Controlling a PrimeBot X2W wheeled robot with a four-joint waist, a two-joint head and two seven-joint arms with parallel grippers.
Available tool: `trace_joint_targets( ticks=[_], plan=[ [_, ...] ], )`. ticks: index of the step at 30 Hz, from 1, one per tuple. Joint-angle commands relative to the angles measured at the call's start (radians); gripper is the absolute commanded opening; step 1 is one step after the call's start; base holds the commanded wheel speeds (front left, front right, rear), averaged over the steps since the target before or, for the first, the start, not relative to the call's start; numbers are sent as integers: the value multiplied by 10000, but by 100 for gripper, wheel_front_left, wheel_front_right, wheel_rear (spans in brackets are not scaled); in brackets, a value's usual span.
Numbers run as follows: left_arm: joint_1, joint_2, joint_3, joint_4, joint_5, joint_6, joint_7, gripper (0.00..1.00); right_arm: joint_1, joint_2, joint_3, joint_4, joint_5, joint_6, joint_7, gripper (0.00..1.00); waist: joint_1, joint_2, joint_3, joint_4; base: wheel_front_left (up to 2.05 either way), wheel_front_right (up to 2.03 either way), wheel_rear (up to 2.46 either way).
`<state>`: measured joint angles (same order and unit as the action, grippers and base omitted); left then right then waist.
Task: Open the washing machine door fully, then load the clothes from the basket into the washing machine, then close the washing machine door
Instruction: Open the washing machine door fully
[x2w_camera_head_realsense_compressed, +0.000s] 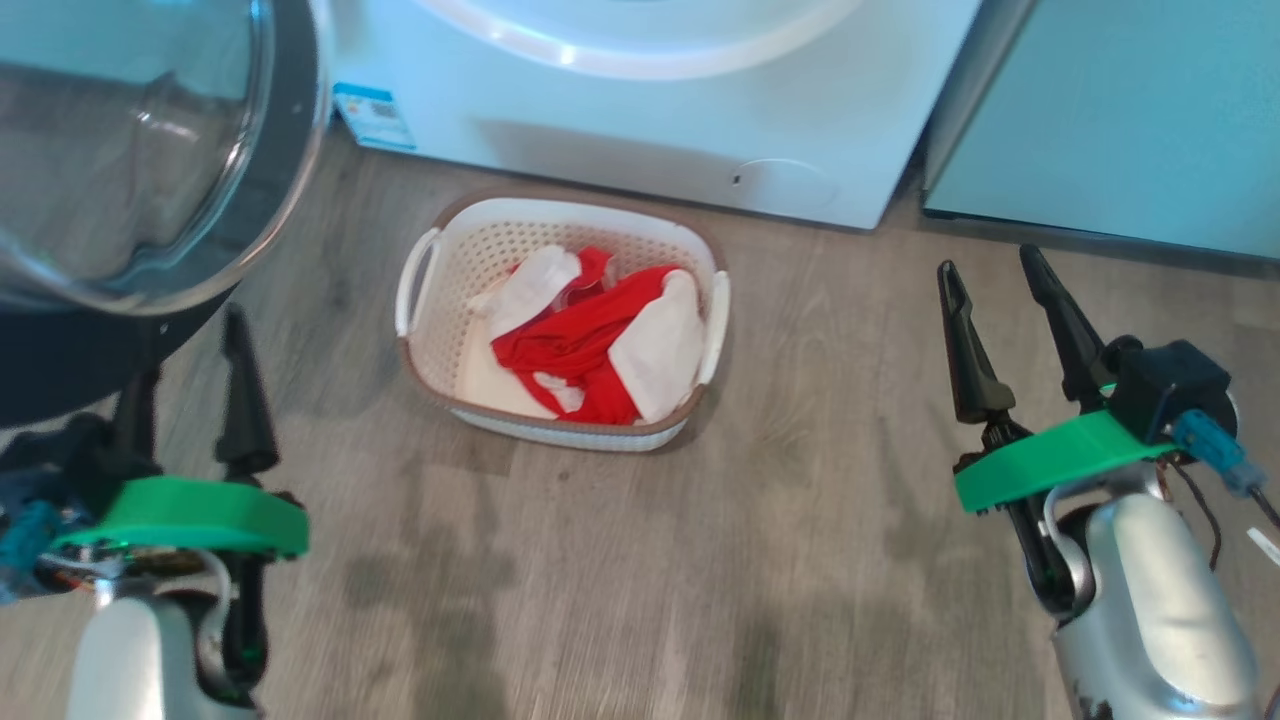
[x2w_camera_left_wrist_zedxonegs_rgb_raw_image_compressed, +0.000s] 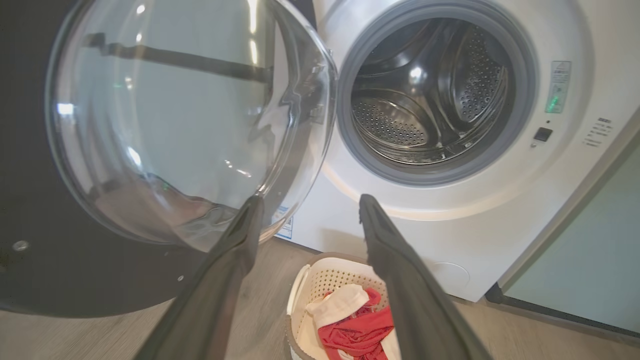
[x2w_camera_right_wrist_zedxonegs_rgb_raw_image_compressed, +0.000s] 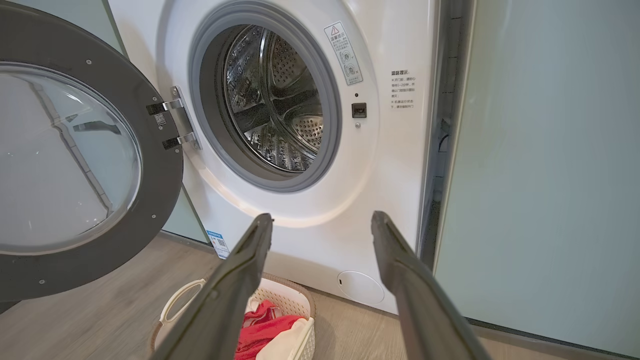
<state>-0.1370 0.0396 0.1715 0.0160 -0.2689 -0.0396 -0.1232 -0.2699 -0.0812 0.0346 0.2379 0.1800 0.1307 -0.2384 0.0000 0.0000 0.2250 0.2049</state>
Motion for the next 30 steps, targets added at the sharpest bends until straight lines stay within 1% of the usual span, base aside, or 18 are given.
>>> trace_joint_targets(
  ticks=[1, 7, 19, 24, 30],
  plan=[
    [-8, 156, 0, -597, 183, 10, 111, 100, 160, 150, 139, -241, 105, 0, -107, 100, 0, 0, -241, -343, 0, 0, 0],
    [150, 162, -715, -923, 558, -79, 448, 100, 472, 227, -35, -167, 157, 0, -159, 100, 0, 0, -594, -956, 0, 0, 0],
    [517, 345, -1121, -1097, 863, -54, 735, 100, 1125, 295, -204, -398, 177, 0, -174, 100, 0, 0, -1107, -2048, 0, 0, 0],
    [728, 408, -1173, -1215, 942, 28, 872, 100, 1231, 304, -188, -486, 198, 0, -136, 100, 0, 0, -1202, -2269, 0, 0, 0],
    [819, 441, -1200, -1334, 981, 145, 977, 100, 1210, 307, -127, -516, 273, 0, -129, 100, 0, 0, -1194, -2316, 0, 0, 0]
  ],
)
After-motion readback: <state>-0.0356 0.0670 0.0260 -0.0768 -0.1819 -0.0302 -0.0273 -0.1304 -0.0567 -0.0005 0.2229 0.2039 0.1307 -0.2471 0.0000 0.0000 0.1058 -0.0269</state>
